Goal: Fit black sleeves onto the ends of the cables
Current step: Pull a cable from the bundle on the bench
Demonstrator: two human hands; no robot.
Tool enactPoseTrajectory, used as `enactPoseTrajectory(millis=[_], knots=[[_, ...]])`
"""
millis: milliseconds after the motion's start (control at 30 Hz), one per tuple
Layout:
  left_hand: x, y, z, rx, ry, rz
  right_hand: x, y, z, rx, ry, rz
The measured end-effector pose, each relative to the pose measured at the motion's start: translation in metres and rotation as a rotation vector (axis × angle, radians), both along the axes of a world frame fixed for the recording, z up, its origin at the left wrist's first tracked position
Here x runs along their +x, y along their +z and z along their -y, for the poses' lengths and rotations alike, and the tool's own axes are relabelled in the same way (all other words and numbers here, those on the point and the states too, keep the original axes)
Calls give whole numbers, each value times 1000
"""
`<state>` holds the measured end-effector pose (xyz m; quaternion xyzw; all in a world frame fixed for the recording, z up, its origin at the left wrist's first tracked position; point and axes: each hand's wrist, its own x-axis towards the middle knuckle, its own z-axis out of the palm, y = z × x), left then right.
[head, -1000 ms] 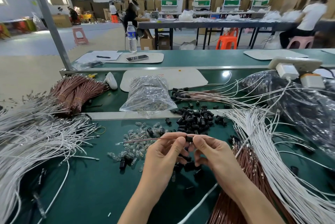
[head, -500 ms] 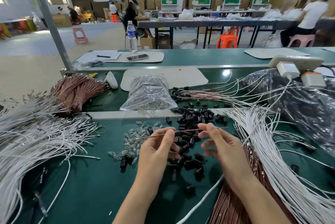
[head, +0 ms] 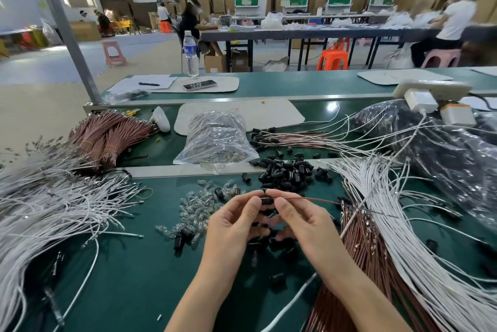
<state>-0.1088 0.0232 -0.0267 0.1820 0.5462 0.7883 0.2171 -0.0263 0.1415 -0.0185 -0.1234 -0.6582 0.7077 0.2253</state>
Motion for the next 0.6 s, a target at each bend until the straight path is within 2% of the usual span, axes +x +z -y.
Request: enactPoseTrajectory(millis=[300,533,600], knots=[[4,-6,-3,-61,52,-85,-1,-3,-2,55,-69,-17],[6,-7,-5,-146,106,-184,-5,-8,-6,-190,-117,-31],[6,-5,-9,-204,157,-252,-3,-5,-13,-222,-216,-69]])
